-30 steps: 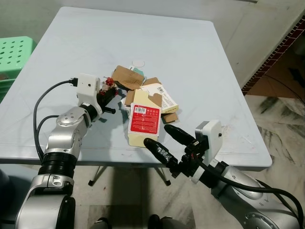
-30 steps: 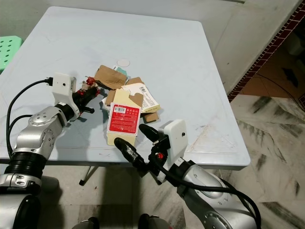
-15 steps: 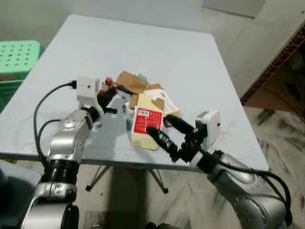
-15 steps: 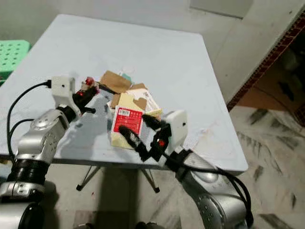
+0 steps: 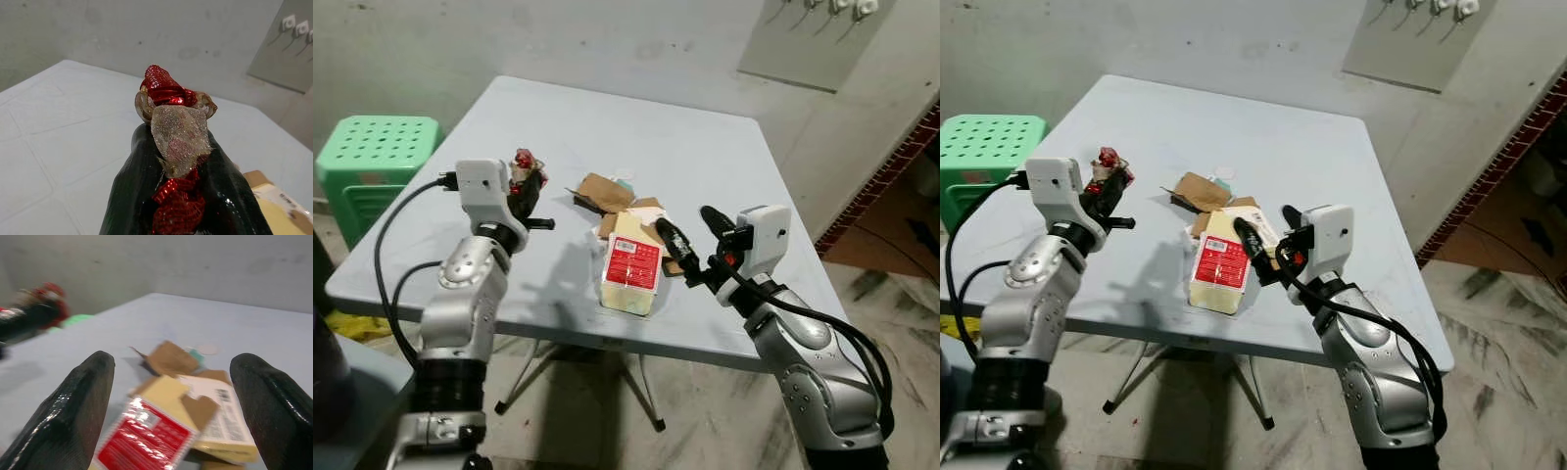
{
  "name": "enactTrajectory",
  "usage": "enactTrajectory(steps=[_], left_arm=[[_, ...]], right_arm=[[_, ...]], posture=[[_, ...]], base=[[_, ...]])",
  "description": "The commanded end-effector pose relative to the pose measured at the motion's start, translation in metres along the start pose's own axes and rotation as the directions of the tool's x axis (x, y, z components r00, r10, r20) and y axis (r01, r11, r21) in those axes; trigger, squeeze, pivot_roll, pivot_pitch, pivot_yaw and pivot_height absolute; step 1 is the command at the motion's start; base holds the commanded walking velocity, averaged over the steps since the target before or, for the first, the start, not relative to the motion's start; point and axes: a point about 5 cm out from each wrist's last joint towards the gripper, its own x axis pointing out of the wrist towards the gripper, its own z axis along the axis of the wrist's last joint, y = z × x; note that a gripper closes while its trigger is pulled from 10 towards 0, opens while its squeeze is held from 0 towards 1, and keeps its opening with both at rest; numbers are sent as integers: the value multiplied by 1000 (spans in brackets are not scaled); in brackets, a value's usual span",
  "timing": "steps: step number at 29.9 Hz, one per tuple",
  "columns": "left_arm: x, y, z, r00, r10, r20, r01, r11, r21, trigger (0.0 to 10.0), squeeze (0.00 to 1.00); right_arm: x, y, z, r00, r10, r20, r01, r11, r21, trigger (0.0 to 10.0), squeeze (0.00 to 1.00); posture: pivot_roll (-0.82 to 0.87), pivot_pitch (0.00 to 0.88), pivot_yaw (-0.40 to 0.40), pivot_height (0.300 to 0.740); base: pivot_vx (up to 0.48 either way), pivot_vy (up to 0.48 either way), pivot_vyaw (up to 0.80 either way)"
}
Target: Picking trash to rubbish bin
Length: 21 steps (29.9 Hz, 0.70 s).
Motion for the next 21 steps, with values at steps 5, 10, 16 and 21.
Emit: enactTrajectory(steps=[5,10,16,21], left_arm=[[-6,-16,-4,999,10,31,-11,999,37,10000,0],[-14,-16,-13,998,33,47,-35,998,51,10000,0],[-19,-15,-15,996,49,70,-50,999,3,10000,0],[-16,-12,-20,997,75,32,-75,997,-9,10000,0]], right_arm=[[4,-26,-9,982,-187,-10,185,978,-99,10000,0],[6,-35,-14,963,-268,8,268,958,-101,10000,0],[5,-39,-18,954,-300,17,300,947,-114,10000,0],[5,-41,-25,940,-340,16,340,934,-109,10000,0]], posture=[[66,0,-130,740],[64,0,-126,740],[64,0,-129,740],[64,0,-126,740]], base=[[0,0,0],[0,0,0],[0,0,0],[0,0,0]])
